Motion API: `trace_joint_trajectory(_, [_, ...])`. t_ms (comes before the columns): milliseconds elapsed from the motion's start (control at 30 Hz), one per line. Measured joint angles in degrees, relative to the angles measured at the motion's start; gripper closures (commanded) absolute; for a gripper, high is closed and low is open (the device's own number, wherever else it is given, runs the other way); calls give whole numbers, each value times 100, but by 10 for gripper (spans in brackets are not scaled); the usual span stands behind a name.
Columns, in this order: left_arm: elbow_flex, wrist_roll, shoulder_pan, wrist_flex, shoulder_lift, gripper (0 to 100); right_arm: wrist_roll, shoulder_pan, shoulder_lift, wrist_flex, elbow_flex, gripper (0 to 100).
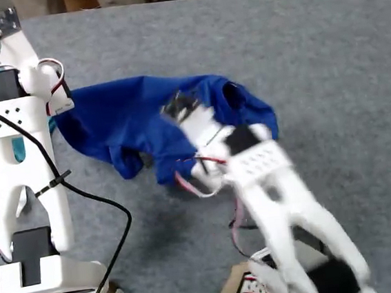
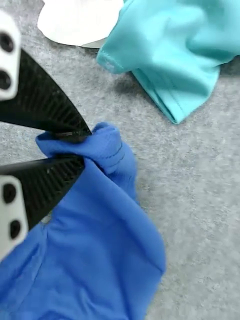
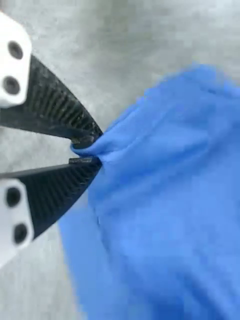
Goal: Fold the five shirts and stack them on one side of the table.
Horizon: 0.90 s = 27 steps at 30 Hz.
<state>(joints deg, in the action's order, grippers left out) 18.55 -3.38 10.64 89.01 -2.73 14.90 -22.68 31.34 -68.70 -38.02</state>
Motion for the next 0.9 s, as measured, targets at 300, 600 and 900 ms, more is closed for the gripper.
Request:
trace_joint_trajectory(300, [1090,0,-369,545,-360,981,0,1459,2242,-105,2382,995])
trace_joint_trajectory(600, [1952,0,-967,853,-1415,981,0,2497,2391,-105,4835,995])
trace_joint_trajectory(900, [2057,659,-976,853,-2945,981,9,3332,2400,325,6488,995])
